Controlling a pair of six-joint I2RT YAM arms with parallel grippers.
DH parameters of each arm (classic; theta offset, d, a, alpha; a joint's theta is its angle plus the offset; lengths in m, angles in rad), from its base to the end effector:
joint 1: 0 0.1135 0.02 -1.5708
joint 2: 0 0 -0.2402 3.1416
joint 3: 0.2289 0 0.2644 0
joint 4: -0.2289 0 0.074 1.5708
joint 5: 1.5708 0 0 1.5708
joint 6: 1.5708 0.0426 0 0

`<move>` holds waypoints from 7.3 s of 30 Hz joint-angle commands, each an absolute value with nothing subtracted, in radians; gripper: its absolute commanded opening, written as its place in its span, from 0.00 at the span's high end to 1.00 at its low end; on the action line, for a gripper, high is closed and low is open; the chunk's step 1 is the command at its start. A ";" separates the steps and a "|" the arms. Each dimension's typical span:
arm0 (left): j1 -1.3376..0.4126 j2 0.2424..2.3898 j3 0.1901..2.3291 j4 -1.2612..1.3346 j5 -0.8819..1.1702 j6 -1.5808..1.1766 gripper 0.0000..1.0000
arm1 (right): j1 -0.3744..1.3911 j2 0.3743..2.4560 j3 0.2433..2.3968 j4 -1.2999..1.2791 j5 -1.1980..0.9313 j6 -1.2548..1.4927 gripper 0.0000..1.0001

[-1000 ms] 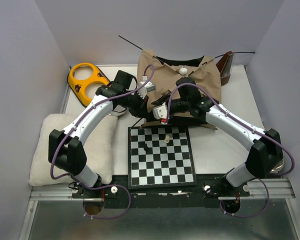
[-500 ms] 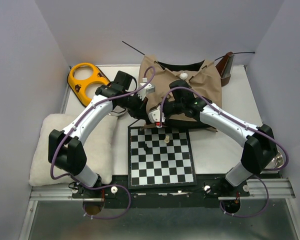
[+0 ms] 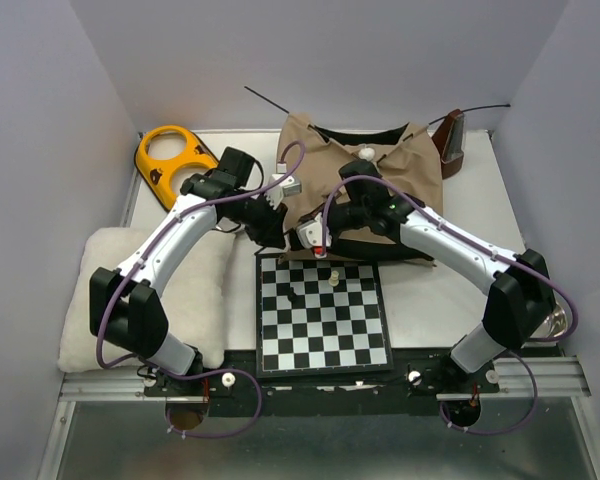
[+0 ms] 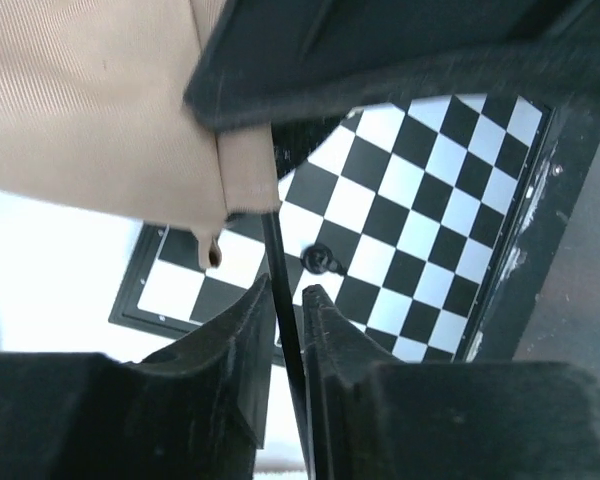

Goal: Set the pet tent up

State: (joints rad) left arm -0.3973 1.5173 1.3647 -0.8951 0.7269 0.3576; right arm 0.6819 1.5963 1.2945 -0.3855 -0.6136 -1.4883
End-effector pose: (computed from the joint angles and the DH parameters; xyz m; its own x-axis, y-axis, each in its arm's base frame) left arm 0.2875 -0.1513 0.2818 -0.5399 0.5102 -0.6695 0.8372 0.4078 -0.3644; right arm 0.2749 0.2547 0.2653 0.8173 -0.3860 -0.4278 -0.5618 -0.3693 -0.7402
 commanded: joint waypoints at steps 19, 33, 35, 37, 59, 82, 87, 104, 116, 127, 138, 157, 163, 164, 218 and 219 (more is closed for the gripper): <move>-0.350 1.516 1.345 -0.825 0.836 0.382 1.00 | 0.643 1.554 1.428 -0.511 -0.718 -1.301 0.42; -0.353 1.503 1.324 -0.741 0.864 0.307 1.00 | 0.653 1.379 1.212 -0.194 -0.739 -0.486 0.40; -0.354 1.511 1.327 -0.752 0.858 0.316 1.00 | 0.657 1.382 1.213 -0.186 -0.739 -0.628 0.40; -0.359 1.514 1.328 -0.753 0.864 0.316 1.00 | 0.657 1.403 1.233 -0.195 -0.747 -0.746 0.41; -0.400 1.557 1.390 -0.798 0.876 0.322 1.00 | 0.755 1.604 1.319 -0.338 -0.658 -1.342 0.57; -0.012 1.123 0.803 0.202 0.976 -0.048 0.01 | 0.673 1.620 1.434 -0.298 -0.537 -1.270 0.99; -0.011 1.150 0.735 0.200 1.035 0.017 0.01 | 0.650 1.597 1.482 -0.322 -0.561 -1.232 0.99; -0.186 1.281 0.557 0.788 0.996 0.005 0.11 | 0.630 1.536 1.566 -0.337 -0.554 -1.149 0.99; -0.222 1.408 0.594 0.968 1.006 -0.123 0.31 | 0.630 1.522 1.569 -0.348 -0.549 -1.150 0.99; -0.258 1.445 0.603 1.008 1.000 -0.164 0.64 | 0.624 1.508 1.540 -0.357 -0.537 -1.169 0.99; -0.196 1.350 0.641 0.775 1.066 -0.088 1.00 | 0.532 1.500 1.460 -0.480 -0.525 -1.319 0.99; -0.233 1.339 0.894 0.147 0.940 0.285 1.00 | 0.531 1.480 1.381 -0.601 -0.591 -1.516 0.99; -0.250 1.345 0.913 0.112 0.937 0.318 1.00 | 0.543 1.482 1.376 -0.606 -0.583 -1.525 0.99; -0.252 1.345 0.914 0.112 0.937 0.319 1.00 | 0.545 1.483 1.376 -0.604 -0.578 -1.523 0.99; -0.264 1.328 0.873 -0.023 0.951 0.506 1.00 | 0.555 1.560 1.427 -0.580 -0.480 -1.450 0.99; -0.264 1.330 0.871 -0.023 0.953 0.508 1.00 | 0.557 1.559 1.425 -0.581 -0.480 -1.450 0.99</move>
